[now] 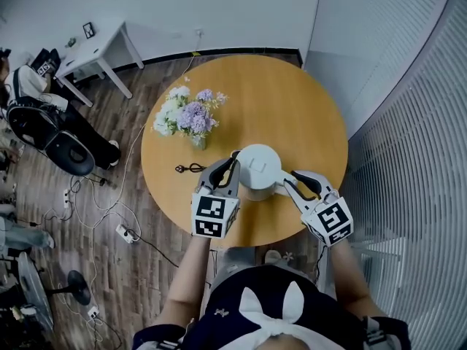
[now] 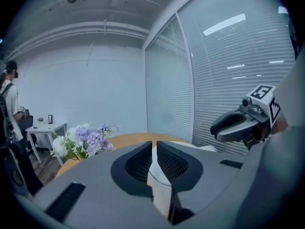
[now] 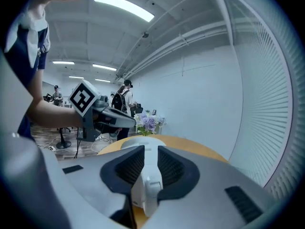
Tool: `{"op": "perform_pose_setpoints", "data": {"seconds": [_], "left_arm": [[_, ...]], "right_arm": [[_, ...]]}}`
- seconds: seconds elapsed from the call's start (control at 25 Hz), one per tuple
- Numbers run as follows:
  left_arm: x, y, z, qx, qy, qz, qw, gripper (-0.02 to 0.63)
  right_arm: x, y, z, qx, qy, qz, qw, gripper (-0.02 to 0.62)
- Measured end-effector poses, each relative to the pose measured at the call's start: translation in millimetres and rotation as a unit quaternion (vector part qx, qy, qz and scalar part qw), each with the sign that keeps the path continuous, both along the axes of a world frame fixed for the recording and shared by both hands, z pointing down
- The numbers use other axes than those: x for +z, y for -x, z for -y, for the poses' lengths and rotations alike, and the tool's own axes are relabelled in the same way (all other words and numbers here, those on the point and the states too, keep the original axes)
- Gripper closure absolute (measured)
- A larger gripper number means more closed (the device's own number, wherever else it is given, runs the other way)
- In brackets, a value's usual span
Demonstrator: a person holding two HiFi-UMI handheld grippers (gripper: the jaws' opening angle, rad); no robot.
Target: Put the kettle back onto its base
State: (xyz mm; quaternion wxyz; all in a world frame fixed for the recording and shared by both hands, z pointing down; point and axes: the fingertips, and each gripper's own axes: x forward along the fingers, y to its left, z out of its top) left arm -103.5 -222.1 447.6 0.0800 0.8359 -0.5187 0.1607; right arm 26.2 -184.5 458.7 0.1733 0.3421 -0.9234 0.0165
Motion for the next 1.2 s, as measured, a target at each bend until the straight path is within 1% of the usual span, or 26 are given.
{"op": "perform_pose_setpoints", "data": {"seconds": [0.04,0.12,0.2,0.28,0.4,0.48,0.8,0.92,1.12,1.2], "left_arm": [[0.2,-3.4,-5.5,0.008,0.002,0.01,0.9999,0.558],[-0.2,-9.3,-16.9,0.018,0.005,0.012,0.9997,0.558],[-3.7,-12.5,-27.5,0.019,0.005,0.001,0.9998,0.561],[-10.3,-12.8,-36.8,0.012,-0.002,-0.012,0.9999,0.569],[-17.9,-11.7,-48.4,-0.004,-0.011,-0.034,0.9994,0.578],[-18.1,-12.2,-53.3,-0.011,-0.007,-0.043,0.999,0.58],[-14.1,-23.4,-64.3,-0.006,0.018,-0.055,0.9983,0.58],[-13.2,-28.5,-66.6,0.0,0.021,-0.054,0.9983,0.58],[-9.8,-35.1,-68.9,0.011,0.018,-0.038,0.9991,0.58],[-11.3,-37.0,-68.8,0.012,0.014,-0.04,0.999,0.58]], "right_arm": [[-5.2,0.0,-1.4,0.006,-0.006,0.008,1.0,0.512],[-12.7,-1.0,-4.8,0.017,-0.013,0.021,1.0,0.544],[-17.3,-2.0,-8.9,0.028,-0.015,0.03,0.999,0.561],[-20.5,-2.4,-14.0,0.034,-0.015,0.033,0.999,0.569],[-24.2,-1.8,-22.3,0.034,-0.013,0.037,0.999,0.572],[-25.8,-1.5,-26.5,0.035,-0.012,0.042,0.998,0.572],[-19.9,4.9,-36.5,0.032,-0.003,0.037,0.999,0.572],[-16.2,5.7,-37.3,0.031,0.001,0.033,0.999,0.572],[-14.5,6.2,-35.5,0.03,0.003,0.029,0.999,0.572],[-13.6,6.6,-35.0,0.03,0.003,0.027,0.999,0.572]]}}
